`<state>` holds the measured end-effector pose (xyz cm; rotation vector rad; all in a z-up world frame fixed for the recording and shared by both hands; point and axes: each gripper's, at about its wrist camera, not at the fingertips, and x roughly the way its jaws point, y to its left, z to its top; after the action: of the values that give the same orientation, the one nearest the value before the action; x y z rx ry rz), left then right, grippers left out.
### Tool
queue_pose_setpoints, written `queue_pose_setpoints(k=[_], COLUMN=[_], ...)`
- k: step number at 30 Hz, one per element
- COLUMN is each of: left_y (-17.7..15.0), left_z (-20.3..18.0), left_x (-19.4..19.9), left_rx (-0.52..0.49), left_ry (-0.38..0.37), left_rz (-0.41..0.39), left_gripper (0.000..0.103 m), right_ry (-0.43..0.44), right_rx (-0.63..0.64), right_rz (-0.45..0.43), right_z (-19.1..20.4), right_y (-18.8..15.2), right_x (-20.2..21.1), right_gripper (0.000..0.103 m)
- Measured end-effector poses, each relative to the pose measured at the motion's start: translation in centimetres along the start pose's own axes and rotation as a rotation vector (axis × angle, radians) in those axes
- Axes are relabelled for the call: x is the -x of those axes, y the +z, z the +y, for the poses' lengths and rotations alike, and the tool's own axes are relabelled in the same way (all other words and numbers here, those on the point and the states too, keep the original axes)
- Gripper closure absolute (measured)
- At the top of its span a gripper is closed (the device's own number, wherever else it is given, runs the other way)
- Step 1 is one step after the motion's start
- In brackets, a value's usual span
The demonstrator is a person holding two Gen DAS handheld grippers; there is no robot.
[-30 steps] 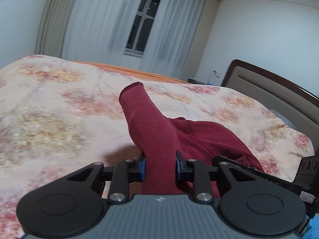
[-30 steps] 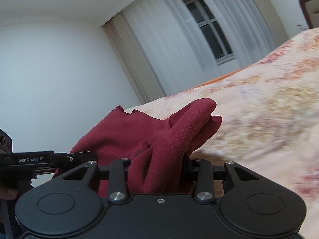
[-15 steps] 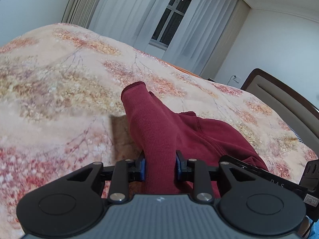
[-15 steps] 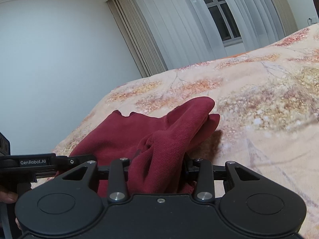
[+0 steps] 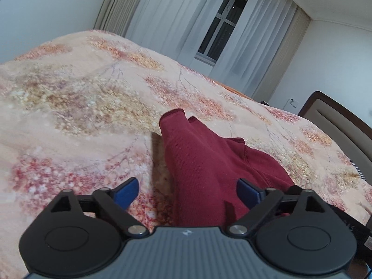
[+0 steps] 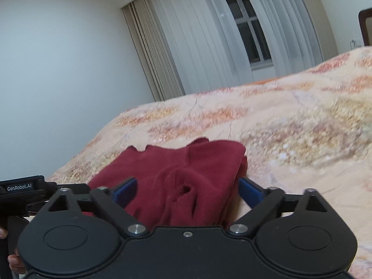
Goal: Fold small clothes
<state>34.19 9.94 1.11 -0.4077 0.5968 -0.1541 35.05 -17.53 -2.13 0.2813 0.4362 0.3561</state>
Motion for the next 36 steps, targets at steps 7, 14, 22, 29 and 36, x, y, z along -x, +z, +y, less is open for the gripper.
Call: queue_pose_setpoints(k=[7, 14, 22, 29, 36], left_y=[-0.3, -1.7, -4.5, -7.1, -9.3], left_z=[-2.1, -4.2, -5.1, -5.7, -5.6], left_x=[3.9, 8.0, 12.6, 15.9, 18.3], left_rx=[-0.059, -0.127, -0.176, -0.214, -0.213], left_ry=[0.04, 0.067, 0.093, 0.102, 0.106], left_rz=[-0.097, -0.187, -0.268, -0.301, -0.304], left_gripper=[0.001, 0.001, 0.0, 0.0, 0.0], right_ry=[-0.026, -0.024, -0.035, -0.057, -0.086], right_rx=[0.024, 0.023, 0.105, 0.169, 0.227], right_rz=[-0.091, -0.161, -0.241, -0.29, -0.329], right_z=[1.2, 2.3, 4.4, 6.0, 7.4], right_y=[0.7, 0.7, -1.0, -3.3, -5.6], right_x=[3.3, 7.5, 13.0, 17.1, 20.1], right_gripper=[0.001, 0.001, 0.001, 0.001, 0.001])
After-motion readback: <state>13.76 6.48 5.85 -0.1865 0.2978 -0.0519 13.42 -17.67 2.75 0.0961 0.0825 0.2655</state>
